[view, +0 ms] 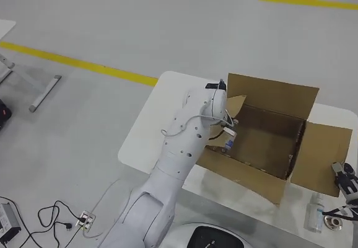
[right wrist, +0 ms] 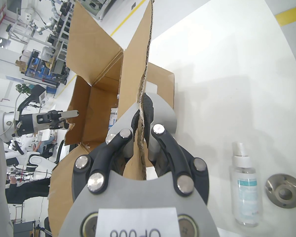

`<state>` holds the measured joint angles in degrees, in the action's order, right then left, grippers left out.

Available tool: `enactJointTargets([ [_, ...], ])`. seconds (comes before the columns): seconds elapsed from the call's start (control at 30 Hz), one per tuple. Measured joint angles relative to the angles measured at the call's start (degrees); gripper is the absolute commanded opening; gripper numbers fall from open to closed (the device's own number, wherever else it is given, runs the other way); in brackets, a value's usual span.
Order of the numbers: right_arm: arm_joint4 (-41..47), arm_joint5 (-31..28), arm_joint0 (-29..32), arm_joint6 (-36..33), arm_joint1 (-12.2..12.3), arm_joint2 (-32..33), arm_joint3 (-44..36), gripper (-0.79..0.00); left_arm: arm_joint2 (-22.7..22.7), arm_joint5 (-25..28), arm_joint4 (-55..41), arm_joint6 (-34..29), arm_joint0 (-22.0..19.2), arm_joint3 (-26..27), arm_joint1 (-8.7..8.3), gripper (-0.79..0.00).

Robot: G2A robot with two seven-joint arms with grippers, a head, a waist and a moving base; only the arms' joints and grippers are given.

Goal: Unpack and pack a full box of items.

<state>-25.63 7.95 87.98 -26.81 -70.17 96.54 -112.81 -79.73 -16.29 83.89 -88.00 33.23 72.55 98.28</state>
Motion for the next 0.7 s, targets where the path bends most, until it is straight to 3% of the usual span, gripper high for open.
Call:
enactJointTargets([
  [0.23,-1.21,-0.32,-0.88,0.22,0.14,-0.75,2.76,-0.785,-2.86,0.00,0.37,0.00,1.41,3.10,0.21,-0.785],
  [0.7,-1.47,0.59,-2.99,1.45,0.15,-2.41,6.09,-0.785,-10.90,0.00,-7.42,0.00,1.52,3.43,0.00,-0.785],
])
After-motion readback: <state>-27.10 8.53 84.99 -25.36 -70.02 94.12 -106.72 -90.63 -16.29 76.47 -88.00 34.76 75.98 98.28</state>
